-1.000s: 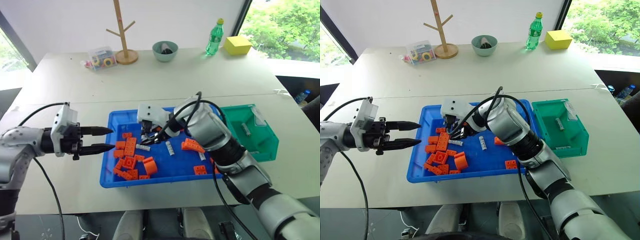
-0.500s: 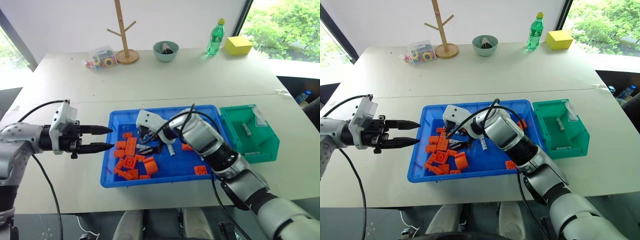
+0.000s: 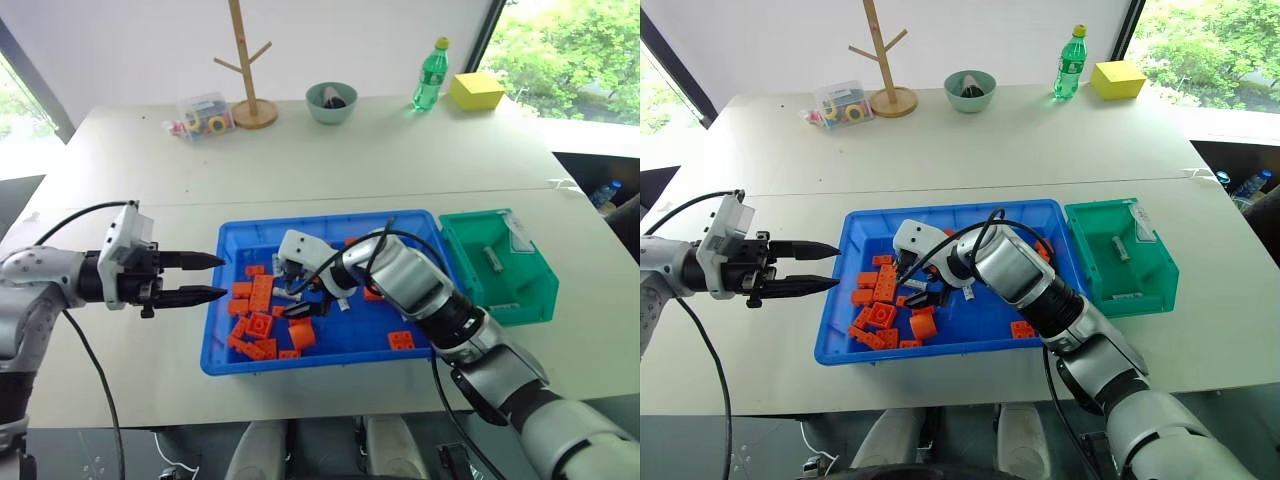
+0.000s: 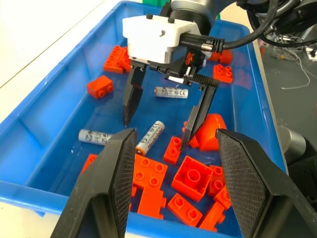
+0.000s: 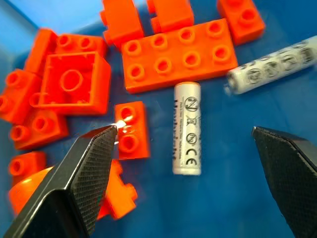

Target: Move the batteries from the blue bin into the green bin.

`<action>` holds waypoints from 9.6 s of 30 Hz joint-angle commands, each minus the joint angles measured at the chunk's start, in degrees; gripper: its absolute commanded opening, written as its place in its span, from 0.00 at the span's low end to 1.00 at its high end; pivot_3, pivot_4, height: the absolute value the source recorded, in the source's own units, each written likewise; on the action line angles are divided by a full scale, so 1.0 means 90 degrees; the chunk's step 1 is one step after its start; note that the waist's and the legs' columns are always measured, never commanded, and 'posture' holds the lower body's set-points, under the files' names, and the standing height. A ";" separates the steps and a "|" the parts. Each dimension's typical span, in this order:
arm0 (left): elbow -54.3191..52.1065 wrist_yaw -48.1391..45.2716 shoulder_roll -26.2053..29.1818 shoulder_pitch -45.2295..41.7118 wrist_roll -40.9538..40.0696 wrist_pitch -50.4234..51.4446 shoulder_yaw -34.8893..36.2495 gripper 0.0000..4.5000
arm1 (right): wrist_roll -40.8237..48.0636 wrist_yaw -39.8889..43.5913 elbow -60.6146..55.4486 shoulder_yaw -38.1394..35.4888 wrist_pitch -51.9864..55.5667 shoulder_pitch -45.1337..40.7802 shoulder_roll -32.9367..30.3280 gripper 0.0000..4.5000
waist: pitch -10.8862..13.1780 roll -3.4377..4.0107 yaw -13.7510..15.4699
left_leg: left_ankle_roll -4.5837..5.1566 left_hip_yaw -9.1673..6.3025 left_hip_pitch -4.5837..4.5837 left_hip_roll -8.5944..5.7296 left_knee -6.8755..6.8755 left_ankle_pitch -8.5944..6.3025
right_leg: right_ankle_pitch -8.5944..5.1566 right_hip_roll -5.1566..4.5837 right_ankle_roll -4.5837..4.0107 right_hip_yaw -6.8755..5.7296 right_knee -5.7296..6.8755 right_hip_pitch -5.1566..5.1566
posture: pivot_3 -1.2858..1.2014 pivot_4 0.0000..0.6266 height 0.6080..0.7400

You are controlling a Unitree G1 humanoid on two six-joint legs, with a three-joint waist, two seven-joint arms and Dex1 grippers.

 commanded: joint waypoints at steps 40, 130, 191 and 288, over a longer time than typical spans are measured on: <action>0.0146 -0.0103 0.0042 -0.0275 0.0102 -0.0230 -0.0001 0.59 | 0.0505 -0.0413 0.0582 0.0100 -0.0601 -0.0224 -0.0060 0.51 | -0.0004 -0.0005 0.0004 | 0.0001 -0.0001 0.0008 0.0001 0.0000 0.0000 | 0.0000 0.0001 0.0000 -0.0002 -0.0001 0.0010 | 0.52 0.24 0.72; 0.0699 -0.0204 0.0201 -0.0274 0.0243 -0.0623 0.0202 1.00 | 0.1714 -0.5095 0.2394 -0.3526 0.1794 -0.1580 0.2455 0.90 | 0.0012 0.0012 -0.0019 | 0.0030 0.0012 -0.0005 -0.0003 0.0003 -0.0016 | 0.0002 -0.0009 0.0002 -0.0004 -0.0012 0.0001 | 0.52 0.24 0.72; 0.0715 -0.0452 -0.0222 -0.1193 0.0090 -0.0173 -0.0400 1.00 | 0.4337 -0.2448 -0.2933 -0.5132 0.1744 0.1598 -0.4357 0.79 | 0.0017 0.0012 0.0138 | 0.0070 0.0033 0.0008 0.0011 0.0021 -0.0037 | -0.0011 -0.0024 0.0006 -0.0001 -0.0042 0.0035 | 0.52 0.24 0.72; 0.1446 -0.0909 -0.0573 -0.2184 0.0545 -0.0495 -0.0988 1.00 | 0.7000 -0.5639 -0.3979 -0.5836 0.3373 0.3598 -0.2698 0.75 | 0.0020 -0.0007 0.0207 | 0.0080 0.0011 0.0007 -0.0003 0.0025 -0.0043 | -0.0015 -0.0032 0.0012 -0.0014 -0.0050 0.0059 | 0.52 0.24 0.72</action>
